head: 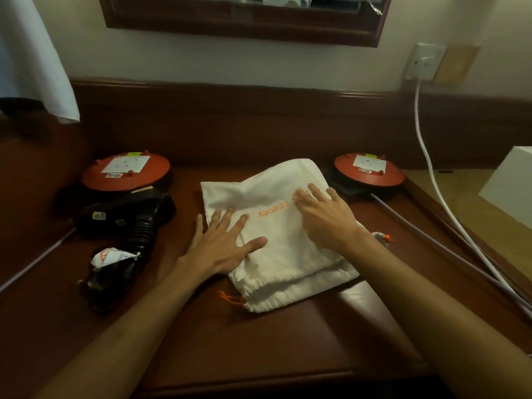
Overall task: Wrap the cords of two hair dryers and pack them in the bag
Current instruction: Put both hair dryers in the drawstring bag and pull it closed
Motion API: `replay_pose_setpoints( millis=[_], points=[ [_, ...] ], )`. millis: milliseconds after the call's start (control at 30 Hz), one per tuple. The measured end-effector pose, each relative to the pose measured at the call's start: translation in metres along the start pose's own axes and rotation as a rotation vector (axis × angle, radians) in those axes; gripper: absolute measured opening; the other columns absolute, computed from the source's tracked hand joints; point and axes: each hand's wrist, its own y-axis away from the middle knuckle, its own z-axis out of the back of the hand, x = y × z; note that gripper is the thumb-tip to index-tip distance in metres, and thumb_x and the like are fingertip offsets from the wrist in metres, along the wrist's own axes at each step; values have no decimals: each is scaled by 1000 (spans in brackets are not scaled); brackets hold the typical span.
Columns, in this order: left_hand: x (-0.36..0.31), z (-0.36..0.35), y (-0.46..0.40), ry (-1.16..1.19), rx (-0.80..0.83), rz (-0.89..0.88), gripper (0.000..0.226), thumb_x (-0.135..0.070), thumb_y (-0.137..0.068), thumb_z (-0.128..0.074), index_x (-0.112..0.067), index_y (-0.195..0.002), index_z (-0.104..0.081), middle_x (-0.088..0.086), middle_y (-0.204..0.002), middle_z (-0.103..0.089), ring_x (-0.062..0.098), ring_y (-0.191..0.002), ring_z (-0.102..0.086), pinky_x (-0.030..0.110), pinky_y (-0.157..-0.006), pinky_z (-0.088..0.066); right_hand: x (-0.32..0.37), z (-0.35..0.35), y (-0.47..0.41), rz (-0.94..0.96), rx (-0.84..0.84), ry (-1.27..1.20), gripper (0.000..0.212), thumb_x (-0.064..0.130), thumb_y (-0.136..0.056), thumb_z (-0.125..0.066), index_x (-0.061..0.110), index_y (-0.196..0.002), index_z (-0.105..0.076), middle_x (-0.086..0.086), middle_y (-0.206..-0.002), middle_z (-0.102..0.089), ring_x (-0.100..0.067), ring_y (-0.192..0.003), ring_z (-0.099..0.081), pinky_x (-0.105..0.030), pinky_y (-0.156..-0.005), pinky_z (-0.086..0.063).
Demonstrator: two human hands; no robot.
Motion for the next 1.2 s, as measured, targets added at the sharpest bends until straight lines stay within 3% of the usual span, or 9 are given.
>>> replay_pose_setpoints(
  millis=[67, 200, 367, 467, 667, 767, 867, 1033, 1200],
  points=[
    [3, 0, 1, -6, -5, -16, 103, -97, -72, 1, -42, -158, 8, -3, -168, 18, 20, -153, 21, 57, -120, 17, -3, -13, 1, -35, 68, 83, 72, 28, -105, -40, 16, -161, 3, -3, -170, 10, -34, -156, 6, -61, -121, -12],
    [5, 1, 0, -22, -6, -41, 101, -97, -72, 1, -44, -158, 8, -3, -168, 15, 19, -153, 20, 57, -120, 16, 2, -22, -1, -86, 112, 132, 75, 29, -105, -39, 15, -160, 10, -3, -168, 20, -40, -154, 11, -70, -115, -18],
    [8, 3, -3, -3, -27, -58, 100, -97, -72, 0, -45, -158, 3, -3, -169, 10, 18, -154, 17, 57, -120, 15, 0, -21, 0, -111, 80, 25, 69, 25, -105, -36, 17, -161, 3, 1, -169, 15, -42, -153, 4, -72, -110, -27],
    [8, 4, -2, 2, -35, -53, 97, -96, -75, -4, -46, -158, 1, -7, -169, 9, 17, -155, 14, 57, -120, 15, 4, -21, 5, -174, 87, 73, 71, 29, -103, -39, 17, -161, -1, 1, -168, 10, -47, -147, -15, -69, -101, -36],
    [14, 22, -2, -33, 6, -53, 102, -99, -71, -8, -45, -158, -6, -6, -170, 3, 18, -156, 5, 58, -121, 12, 5, -2, 3, -111, 56, -81, 45, 24, -100, -43, 13, -144, -46, 1, -161, -22, -36, -138, -30, -63, -105, -37],
    [8, 35, 10, -36, -37, -35, 93, -90, -82, -23, -35, -157, -26, 3, -170, -8, 20, -156, -6, 53, -124, 2, 8, 3, 16, -110, -8, -192, 48, 35, -105, -38, 20, -151, -36, -2, -163, -27, -31, -148, -22, -60, -113, -27],
    [-20, 30, 34, 112, -133, -67, 75, -78, -92, -29, -31, -150, -38, 2, -166, -22, 23, -151, -23, 48, -121, -16, 17, 1, 32, -187, -66, -215, 54, 36, -107, -36, 22, -158, -24, -4, -168, -14, -35, -154, -7, -58, -119, -17],
    [-13, -1, 38, 122, 32, -46, 91, -90, -83, -15, -42, -159, -3, 1, -169, 12, 24, -154, 19, 48, -123, 11, 22, -21, 39, -342, 26, -213, 60, 27, -104, -33, 18, -160, -11, -10, -169, -4, -45, -150, -13, -60, -118, -20],
    [24, 13, 16, 55, 12, -94, 94, -94, -78, -18, -46, -158, -6, -3, -170, 5, 21, -155, 13, 54, -122, 12, 49, -24, 29, -378, -11, -206, 62, 29, -102, -34, 12, -157, -13, -15, -165, -11, -49, -143, -24, -62, -111, -27]
  ],
)
